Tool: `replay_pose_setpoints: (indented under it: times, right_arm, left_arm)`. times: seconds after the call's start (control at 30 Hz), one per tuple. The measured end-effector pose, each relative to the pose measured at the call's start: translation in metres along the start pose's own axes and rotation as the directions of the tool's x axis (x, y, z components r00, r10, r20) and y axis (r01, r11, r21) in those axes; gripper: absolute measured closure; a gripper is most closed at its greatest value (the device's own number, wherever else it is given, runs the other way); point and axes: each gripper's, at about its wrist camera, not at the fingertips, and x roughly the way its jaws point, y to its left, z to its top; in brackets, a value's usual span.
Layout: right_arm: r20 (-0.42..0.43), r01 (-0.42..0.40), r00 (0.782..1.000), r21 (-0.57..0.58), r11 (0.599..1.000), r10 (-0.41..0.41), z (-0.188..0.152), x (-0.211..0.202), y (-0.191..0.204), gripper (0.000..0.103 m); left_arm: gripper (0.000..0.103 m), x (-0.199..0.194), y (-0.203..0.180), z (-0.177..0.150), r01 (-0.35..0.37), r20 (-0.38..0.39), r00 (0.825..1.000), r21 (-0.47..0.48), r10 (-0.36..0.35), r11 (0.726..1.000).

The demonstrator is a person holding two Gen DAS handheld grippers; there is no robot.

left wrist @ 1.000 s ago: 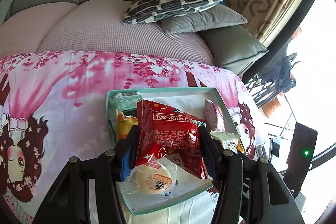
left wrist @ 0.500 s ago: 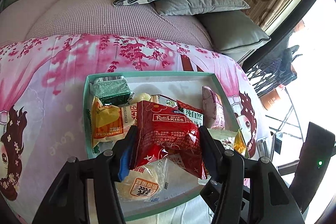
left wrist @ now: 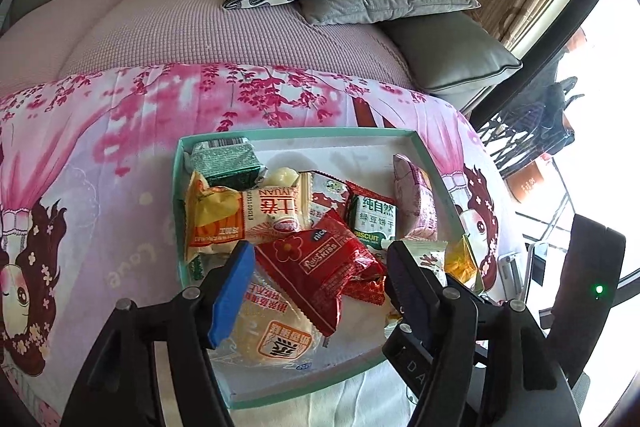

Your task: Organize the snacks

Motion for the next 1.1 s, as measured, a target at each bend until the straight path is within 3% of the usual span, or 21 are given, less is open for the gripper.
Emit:
replay_pose_setpoints:
  times: [0.07, 0.2, 0.27, 0.33, 0.43, 0.5, 0.53, 0.63, 0.7, 0.97, 1.1]
  right_arm:
    - [0.002, -0.011, 1.0, 0.004, 1.0, 0.011, 0.0, 0.0, 0.0, 0.032]
    - [0.014, -0.014, 1.0, -0.004, 1.0, 0.014, -0.001, -0.004, 0.003, 0.029]
    - [0.023, -0.025, 0.999, -0.005, 1.0, 0.025, -0.003, -0.006, 0.005, 0.021]
    - [0.038, -0.039, 0.999, -0.008, 0.999, 0.039, -0.004, -0.009, 0.007, 0.012]
    - [0.062, -0.049, 0.997, -0.008, 0.999, 0.05, -0.007, -0.013, 0.01, 0.0]
    - [0.069, -0.045, 0.997, -0.016, 0.999, 0.046, -0.01, -0.016, 0.013, 0.0]
    - [0.072, -0.043, 0.996, -0.021, 0.999, 0.045, -0.012, -0.017, 0.014, 0.0]
    - [0.08, -0.037, 0.996, -0.03, 0.999, 0.039, -0.02, -0.02, 0.017, 0.0]
    - [0.089, -0.036, 0.995, -0.04, 0.999, 0.04, -0.026, -0.025, 0.021, 0.0]
    - [0.085, -0.054, 0.994, -0.116, 0.992, 0.064, -0.06, -0.037, 0.041, 0.0]
    - [0.066, -0.057, 0.996, -0.145, 0.988, 0.067, -0.078, -0.037, 0.048, 0.0]
  left_arm:
    - [0.03, -0.005, 0.004, 0.0, -0.039, 0.011, 0.999, 0.0, 0.039, 0.999]
    - [0.029, -0.014, 0.019, -0.002, -0.1, 0.036, 0.994, -0.02, 0.1, 0.995]
    - [0.029, -0.018, 0.028, -0.004, -0.144, 0.05, 0.988, -0.025, 0.145, 0.989]
    - [0.019, -0.021, 0.035, -0.007, -0.211, 0.065, 0.975, -0.018, 0.212, 0.977]
    - [0.016, -0.027, 0.046, -0.012, -0.303, 0.105, 0.948, 0.001, 0.301, 0.953]
    - [0.013, -0.031, 0.054, -0.015, -0.342, 0.124, 0.932, -0.018, 0.342, 0.939]
    - [0.005, -0.033, 0.059, -0.018, -0.355, 0.127, 0.926, -0.033, 0.356, 0.934]
    - [0.004, -0.036, 0.073, -0.026, -0.345, 0.119, 0.929, -0.057, 0.349, 0.937]
    - [0.004, -0.039, 0.078, -0.033, -0.364, 0.111, 0.923, -0.067, 0.369, 0.929]
    - [0.004, -0.059, 0.09, -0.07, -0.525, 0.096, 0.839, -0.116, 0.535, 0.843]
    - [0.004, -0.061, 0.098, -0.093, -0.524, 0.047, 0.846, -0.111, 0.531, 0.845]
